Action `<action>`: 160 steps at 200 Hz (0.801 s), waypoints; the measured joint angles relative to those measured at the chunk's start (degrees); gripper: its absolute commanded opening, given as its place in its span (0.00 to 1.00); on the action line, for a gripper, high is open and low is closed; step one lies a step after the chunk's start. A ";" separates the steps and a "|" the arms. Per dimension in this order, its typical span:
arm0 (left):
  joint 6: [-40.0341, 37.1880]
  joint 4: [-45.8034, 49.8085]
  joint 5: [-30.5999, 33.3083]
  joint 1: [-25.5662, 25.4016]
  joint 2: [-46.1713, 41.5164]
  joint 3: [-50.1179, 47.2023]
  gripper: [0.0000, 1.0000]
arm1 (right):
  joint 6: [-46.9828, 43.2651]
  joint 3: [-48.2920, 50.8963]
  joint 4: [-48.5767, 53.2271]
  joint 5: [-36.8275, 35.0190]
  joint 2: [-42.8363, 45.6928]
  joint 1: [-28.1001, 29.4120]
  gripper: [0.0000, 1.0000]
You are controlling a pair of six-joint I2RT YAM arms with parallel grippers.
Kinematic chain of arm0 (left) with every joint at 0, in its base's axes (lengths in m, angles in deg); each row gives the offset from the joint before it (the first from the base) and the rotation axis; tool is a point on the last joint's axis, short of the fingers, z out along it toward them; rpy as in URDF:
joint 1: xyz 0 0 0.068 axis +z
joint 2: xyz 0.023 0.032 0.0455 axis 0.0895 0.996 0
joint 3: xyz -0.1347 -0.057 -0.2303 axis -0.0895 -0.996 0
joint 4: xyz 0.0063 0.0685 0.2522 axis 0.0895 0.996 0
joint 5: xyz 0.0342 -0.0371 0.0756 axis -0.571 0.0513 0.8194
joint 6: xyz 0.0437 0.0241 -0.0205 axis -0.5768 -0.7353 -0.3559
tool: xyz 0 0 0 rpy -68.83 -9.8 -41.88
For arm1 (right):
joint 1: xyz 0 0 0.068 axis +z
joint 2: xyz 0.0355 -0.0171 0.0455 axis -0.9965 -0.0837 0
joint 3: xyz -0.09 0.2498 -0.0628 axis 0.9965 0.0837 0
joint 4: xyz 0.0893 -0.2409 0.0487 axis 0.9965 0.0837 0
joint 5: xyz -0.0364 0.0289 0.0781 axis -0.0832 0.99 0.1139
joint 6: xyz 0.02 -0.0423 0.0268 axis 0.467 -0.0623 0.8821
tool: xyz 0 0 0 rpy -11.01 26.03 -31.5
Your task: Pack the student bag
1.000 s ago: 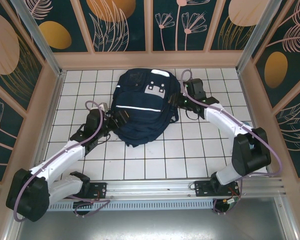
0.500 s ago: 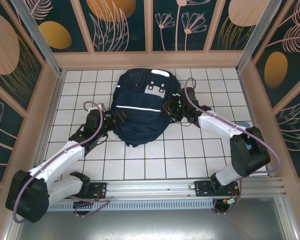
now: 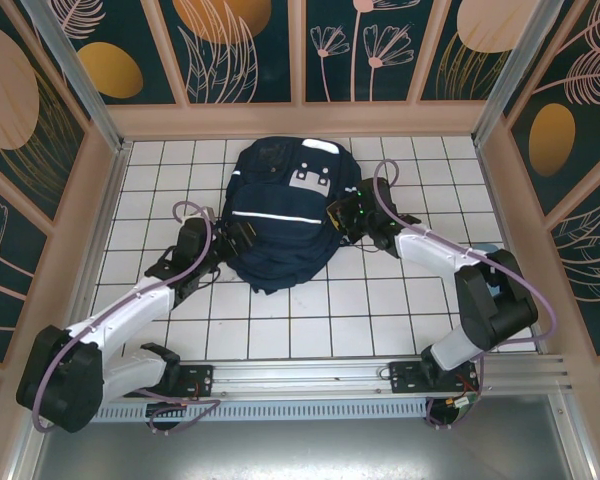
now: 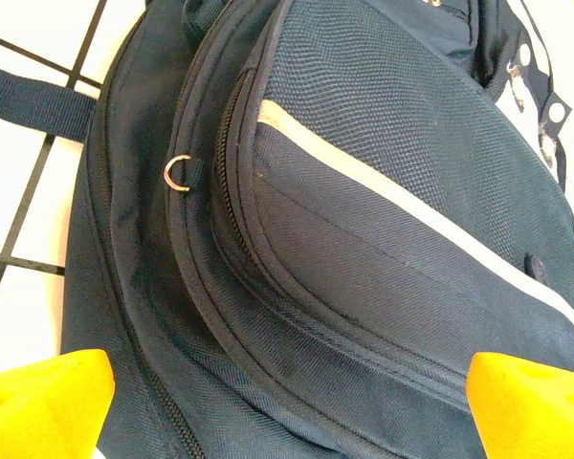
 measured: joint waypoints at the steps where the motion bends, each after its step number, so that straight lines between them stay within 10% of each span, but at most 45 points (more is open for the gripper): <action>1: 0.00 0.00 -0.04 0.00 0.04 0.00 0.95 | 0.04 0.00 0.00 0.00 -0.02 0.00 0.20; 160: 0.44 -1.27 -3.72 0.00 3.04 0.00 0.97 | 0.26 -1.99 -0.74 4.70 -4.96 -1.44 0.21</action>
